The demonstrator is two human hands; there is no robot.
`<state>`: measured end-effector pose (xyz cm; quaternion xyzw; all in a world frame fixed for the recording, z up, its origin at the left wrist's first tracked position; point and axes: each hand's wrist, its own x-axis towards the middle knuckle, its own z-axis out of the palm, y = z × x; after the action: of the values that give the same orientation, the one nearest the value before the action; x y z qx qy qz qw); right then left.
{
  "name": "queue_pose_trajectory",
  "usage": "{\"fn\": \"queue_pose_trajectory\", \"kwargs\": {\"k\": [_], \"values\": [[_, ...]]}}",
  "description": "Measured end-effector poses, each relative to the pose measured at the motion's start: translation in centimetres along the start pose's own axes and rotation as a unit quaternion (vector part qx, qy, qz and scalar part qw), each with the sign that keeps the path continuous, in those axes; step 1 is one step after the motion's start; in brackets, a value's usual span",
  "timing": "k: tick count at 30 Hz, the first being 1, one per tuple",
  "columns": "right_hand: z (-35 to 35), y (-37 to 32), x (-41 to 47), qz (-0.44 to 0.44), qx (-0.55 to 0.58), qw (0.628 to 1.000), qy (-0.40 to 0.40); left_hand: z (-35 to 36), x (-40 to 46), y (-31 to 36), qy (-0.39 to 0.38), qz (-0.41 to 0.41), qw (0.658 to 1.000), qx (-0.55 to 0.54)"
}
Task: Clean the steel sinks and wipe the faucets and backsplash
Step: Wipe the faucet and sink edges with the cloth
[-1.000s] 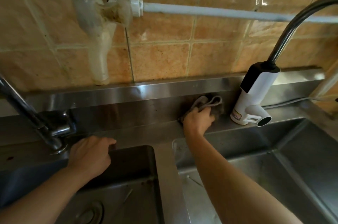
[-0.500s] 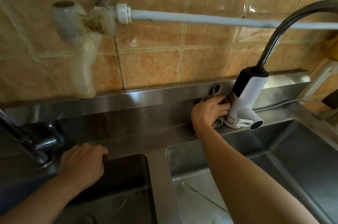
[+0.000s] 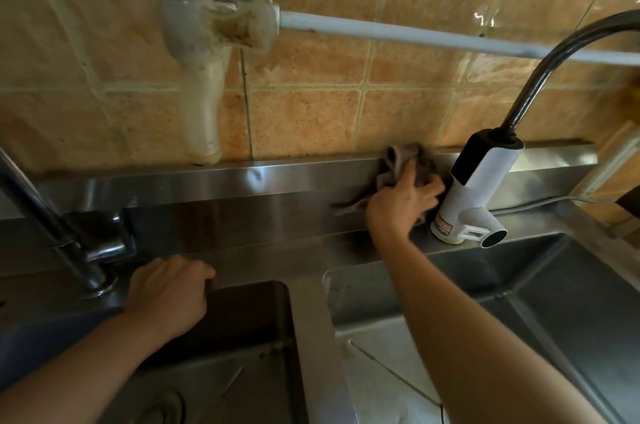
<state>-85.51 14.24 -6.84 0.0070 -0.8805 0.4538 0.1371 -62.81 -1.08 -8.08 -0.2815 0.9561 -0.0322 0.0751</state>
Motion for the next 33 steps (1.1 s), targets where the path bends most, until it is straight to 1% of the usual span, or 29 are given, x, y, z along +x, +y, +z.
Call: {"fn": "queue_pose_trajectory", "kwargs": {"k": [2,4,8,10,12,14,16,17,18,19,21,22,23,25,27,29,31,33], "values": [[-0.3,0.2,1.1,0.036,0.005,0.999,0.009,0.2,-0.3,0.1,0.011,0.006,1.000,-0.006],[0.2,-0.3,-0.1,0.023,0.013,1.000,0.003,0.2,-0.6,0.0,0.017,0.016,1.000,-0.019],[3.5,-2.9,-8.1,-0.108,0.033,0.991,-0.065,1.0,-1.9,-2.1,0.017,0.036,0.996,-0.084],[5.6,-5.1,-12.8,-0.172,0.028,0.979,-0.103,1.6,-2.8,-3.6,0.030,0.031,0.995,-0.086],[7.1,-7.0,-16.2,-0.216,0.018,0.967,-0.130,1.9,-3.6,-5.0,0.047,0.014,0.994,-0.095],[8.0,-7.8,-17.6,-0.270,0.007,0.953,-0.137,2.0,-4.1,-5.8,0.042,-0.005,0.994,-0.106],[8.0,-7.4,-17.3,-0.344,-0.039,0.925,-0.157,2.0,-4.3,-6.1,0.036,-0.014,0.993,-0.115],[7.7,-6.7,-16.7,-0.369,-0.040,0.912,-0.173,2.0,-4.2,-6.0,0.033,-0.017,0.993,-0.114],[7.0,-6.3,-15.8,-0.377,-0.031,0.912,-0.159,2.0,-4.2,-5.8,0.030,-0.022,0.993,-0.110],[6.3,-5.5,-14.6,-0.378,-0.064,0.916,-0.115,2.0,-4.1,-5.7,0.030,-0.029,0.994,-0.103],[4.9,-3.9,-12.0,-0.310,-0.067,0.946,-0.061,2.0,-3.9,-5.6,0.030,-0.031,0.995,-0.085],[4.3,-3.4,-10.8,-0.267,-0.046,0.962,-0.038,2.0,-3.8,-5.7,0.030,-0.029,0.996,-0.079],[4.0,-2.6,-9.5,-0.221,-0.015,0.975,-0.026,2.0,-3.7,-5.9,0.028,-0.025,0.996,-0.078],[3.6,-2.5,-8.1,-0.157,-0.016,0.987,-0.010,2.0,-3.7,-6.2,0.025,-0.015,0.996,-0.090],[4.1,-3.5,-8.8,-0.128,-0.025,0.991,-0.015,2.1,-3.8,-6.4,0.029,-0.005,0.994,-0.106],[5.2,-4.9,-11.4,-0.158,-0.008,0.987,-0.031,2.1,-3.9,-6.7,0.032,0.004,0.993,-0.118],[6.7,-6.0,-14.5,-0.213,0.023,0.975,-0.061,2.0,-3.9,-7.2,0.026,0.015,0.991,-0.134],[8.3,-6.8,-17.4,-0.266,0.016,0.959,-0.097,2.0,-4.1,-7.9,0.019,0.034,0.989,-0.146]]}}
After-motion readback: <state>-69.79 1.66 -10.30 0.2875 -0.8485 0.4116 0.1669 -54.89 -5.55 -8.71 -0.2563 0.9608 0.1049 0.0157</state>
